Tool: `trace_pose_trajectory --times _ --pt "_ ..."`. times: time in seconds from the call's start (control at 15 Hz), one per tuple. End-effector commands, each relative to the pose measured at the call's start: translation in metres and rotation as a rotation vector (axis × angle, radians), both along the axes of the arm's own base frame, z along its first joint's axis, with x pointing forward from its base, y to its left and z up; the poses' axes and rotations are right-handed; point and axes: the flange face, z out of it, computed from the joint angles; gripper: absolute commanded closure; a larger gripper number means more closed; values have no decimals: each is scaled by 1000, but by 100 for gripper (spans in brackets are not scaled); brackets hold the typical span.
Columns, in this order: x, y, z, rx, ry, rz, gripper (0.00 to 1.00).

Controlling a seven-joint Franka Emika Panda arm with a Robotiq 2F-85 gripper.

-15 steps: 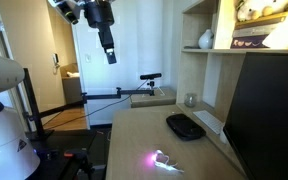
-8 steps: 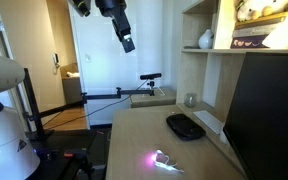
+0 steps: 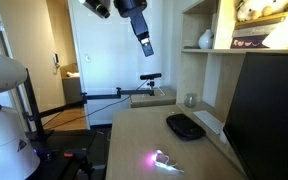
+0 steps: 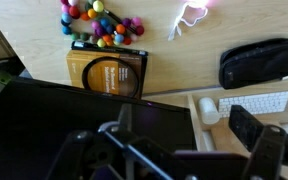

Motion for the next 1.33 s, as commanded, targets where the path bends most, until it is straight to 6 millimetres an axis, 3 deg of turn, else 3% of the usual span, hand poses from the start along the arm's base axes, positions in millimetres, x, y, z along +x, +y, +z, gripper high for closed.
trace_pose_trajectory --times 0.0,0.6,1.27 --pt "25 -27 -11 42 86 -115 0" --pt "44 -76 -49 72 315 -295 0" --pt "42 -75 -59 52 306 -265 0"
